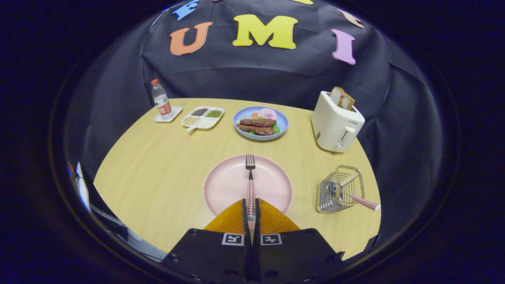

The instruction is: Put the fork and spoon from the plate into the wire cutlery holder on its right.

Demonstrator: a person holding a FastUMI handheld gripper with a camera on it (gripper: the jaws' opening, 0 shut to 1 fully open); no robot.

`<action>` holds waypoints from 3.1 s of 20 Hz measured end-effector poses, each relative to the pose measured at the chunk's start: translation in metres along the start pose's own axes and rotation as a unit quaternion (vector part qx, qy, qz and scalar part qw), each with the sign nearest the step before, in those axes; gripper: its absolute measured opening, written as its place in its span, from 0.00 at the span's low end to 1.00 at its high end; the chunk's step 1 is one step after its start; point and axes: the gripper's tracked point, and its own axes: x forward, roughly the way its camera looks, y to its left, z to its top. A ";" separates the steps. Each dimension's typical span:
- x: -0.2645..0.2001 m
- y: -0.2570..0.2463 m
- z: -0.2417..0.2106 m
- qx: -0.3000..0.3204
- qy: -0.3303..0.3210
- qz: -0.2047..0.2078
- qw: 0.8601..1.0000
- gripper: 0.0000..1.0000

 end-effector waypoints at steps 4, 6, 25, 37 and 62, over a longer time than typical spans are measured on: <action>-0.043 -0.034 0.032 0.028 0.027 0.009 0.999 0.00; -0.064 -0.057 0.045 0.043 0.044 0.004 0.998 0.00; -0.044 -0.187 0.017 0.188 0.255 -0.060 0.947 0.00; -0.018 -0.183 0.023 0.171 0.215 -0.016 0.961 0.54; -0.049 0.117 0.024 0.053 -0.024 0.251 0.966 0.72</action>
